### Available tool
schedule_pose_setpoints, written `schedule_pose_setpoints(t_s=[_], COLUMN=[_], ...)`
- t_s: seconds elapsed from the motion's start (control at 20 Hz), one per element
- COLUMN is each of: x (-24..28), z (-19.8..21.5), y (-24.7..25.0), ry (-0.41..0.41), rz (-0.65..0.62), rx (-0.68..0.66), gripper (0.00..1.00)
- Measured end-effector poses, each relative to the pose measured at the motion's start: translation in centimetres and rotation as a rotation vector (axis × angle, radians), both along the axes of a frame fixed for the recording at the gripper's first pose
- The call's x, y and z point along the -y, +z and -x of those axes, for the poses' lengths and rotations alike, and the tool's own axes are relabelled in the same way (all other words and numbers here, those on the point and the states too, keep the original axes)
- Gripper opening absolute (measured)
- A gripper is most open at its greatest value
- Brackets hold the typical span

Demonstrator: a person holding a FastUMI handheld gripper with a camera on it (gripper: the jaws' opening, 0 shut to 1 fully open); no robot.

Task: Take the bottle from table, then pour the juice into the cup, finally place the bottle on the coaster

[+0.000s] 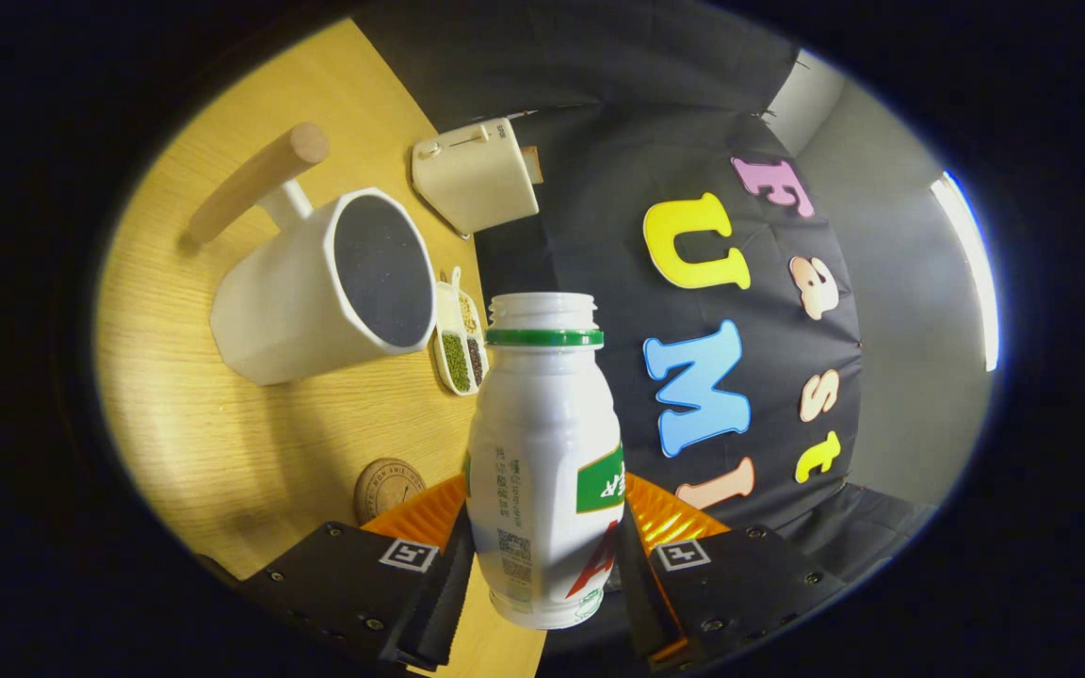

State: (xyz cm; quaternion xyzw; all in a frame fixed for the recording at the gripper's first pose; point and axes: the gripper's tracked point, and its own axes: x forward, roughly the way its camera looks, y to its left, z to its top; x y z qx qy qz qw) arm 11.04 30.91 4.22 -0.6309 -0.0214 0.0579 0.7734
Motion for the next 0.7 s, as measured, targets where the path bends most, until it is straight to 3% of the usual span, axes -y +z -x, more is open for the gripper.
schedule_pose_setpoints(t_s=[0.7], x=[-0.14], z=[-0.45], y=[0.15], ry=[-0.002], rz=[0.170], rx=[0.040], gripper=[0.69])
